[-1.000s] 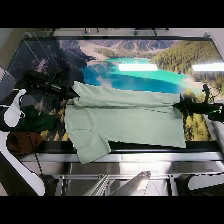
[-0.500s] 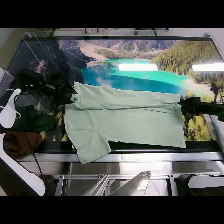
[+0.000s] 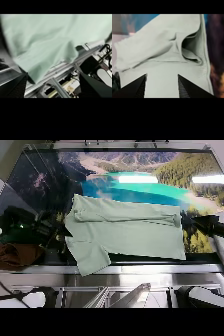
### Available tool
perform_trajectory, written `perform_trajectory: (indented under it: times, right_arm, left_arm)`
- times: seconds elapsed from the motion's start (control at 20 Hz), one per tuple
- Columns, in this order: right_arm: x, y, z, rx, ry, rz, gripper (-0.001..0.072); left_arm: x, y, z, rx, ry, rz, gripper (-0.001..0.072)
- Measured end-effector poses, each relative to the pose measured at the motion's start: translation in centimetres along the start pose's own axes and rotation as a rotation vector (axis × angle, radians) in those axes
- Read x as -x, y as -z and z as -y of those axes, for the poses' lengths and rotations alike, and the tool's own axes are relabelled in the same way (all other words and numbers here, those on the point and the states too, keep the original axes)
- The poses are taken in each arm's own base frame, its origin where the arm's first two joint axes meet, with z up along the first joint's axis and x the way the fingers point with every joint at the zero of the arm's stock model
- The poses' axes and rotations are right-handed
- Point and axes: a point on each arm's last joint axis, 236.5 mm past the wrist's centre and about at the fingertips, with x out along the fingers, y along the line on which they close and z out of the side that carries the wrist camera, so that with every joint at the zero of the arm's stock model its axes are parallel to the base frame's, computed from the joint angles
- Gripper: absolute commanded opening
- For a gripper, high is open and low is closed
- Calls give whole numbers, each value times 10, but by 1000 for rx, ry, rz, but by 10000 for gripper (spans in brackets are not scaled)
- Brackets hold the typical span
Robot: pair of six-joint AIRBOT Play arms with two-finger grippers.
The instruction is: Fold the shirts.
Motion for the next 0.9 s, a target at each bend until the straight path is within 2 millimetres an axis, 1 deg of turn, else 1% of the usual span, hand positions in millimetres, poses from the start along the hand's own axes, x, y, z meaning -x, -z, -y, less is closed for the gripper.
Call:
perform_trajectory:
  times: [0.1,0.2,0.35,0.45,0.5,0.55,0.6,0.65,0.7,0.75,0.8,0.85,0.9]
  right_arm:
    - [1,1,-9,4,-26,30,435]
    - [2,1,-17,6,-56,48,435]
    - [3,1,-27,9,-91,61,434]
    - [3,1,-31,11,-106,64,435]
    - [3,3,-33,11,-114,59,435]
    - [4,3,-34,13,-121,58,434]
    - [4,3,-35,14,-124,57,435]
    - [4,5,-37,14,-130,52,435]
    - [4,4,-38,14,-135,54,435]
    - [4,6,-39,14,-141,49,435]
    - [4,7,-41,15,-148,44,434]
    - [4,8,-40,9,-147,40,434]
    - [4,11,-40,-2,-145,26,434]
  left_arm:
    - [-23,16,-21,56,-28,18,696]
    - [-42,27,-35,94,-43,33,696]
    - [-58,36,-38,106,-51,38,695]
    - [-66,42,-31,73,-37,22,694]
    - [-69,40,-24,42,-24,29,693]
    - [-71,36,-14,8,4,47,638]
    - [-72,26,-4,-21,26,87,480]
    - [-70,8,3,-54,31,161,348]
    - [-69,0,6,-82,26,193,330]
    - [-68,-4,9,-100,29,210,329]
    - [-67,-8,14,-113,37,228,264]
    - [-66,-11,16,-123,41,242,97]
    - [-67,-10,20,-134,49,236,60]
